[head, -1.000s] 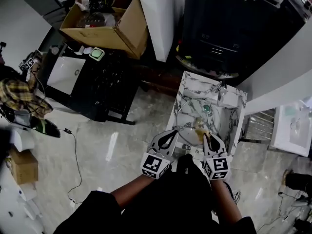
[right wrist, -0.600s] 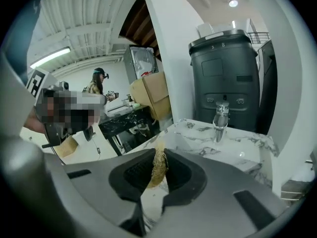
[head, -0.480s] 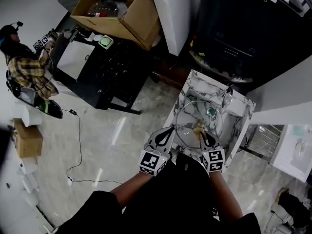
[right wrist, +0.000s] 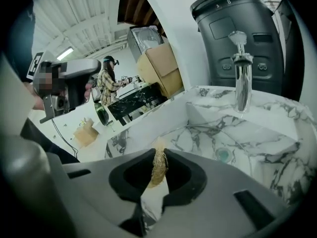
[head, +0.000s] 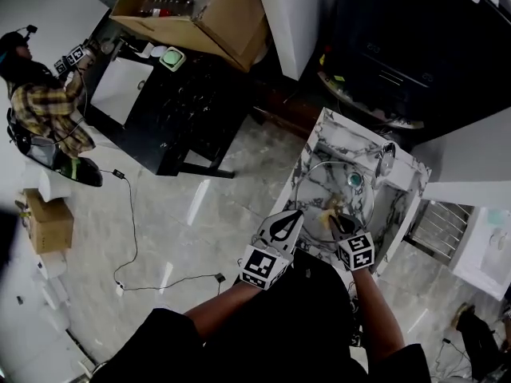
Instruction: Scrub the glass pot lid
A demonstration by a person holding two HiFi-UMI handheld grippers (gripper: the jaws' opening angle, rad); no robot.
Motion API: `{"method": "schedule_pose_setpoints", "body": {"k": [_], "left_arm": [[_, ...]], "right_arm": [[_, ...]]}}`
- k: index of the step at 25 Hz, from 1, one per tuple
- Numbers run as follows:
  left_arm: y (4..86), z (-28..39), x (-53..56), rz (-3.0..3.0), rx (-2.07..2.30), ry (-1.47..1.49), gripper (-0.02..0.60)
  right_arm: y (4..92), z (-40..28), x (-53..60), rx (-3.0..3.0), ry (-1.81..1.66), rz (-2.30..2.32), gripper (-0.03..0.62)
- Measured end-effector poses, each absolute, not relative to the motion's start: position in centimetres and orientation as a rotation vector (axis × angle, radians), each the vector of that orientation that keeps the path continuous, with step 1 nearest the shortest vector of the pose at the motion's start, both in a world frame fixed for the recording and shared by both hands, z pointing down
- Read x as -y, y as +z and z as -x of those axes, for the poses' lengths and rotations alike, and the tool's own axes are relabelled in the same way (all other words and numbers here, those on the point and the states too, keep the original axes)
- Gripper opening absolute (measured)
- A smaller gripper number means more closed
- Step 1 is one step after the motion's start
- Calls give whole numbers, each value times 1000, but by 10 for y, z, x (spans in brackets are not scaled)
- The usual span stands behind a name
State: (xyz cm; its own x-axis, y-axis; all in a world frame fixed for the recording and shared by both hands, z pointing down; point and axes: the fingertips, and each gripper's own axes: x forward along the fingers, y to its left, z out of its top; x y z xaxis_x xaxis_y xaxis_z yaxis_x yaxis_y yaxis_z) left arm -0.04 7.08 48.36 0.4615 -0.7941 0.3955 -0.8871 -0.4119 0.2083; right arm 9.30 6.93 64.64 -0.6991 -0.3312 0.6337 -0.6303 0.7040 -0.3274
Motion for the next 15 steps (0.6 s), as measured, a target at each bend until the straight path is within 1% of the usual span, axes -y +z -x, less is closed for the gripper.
{"method": "schedule_pose_setpoints", "body": {"k": [15], "left_arm": [[527, 12, -72, -2282, 1357, 372, 15]], "right_arm": [[718, -72, -89, 2236, 647, -424, 61]]}}
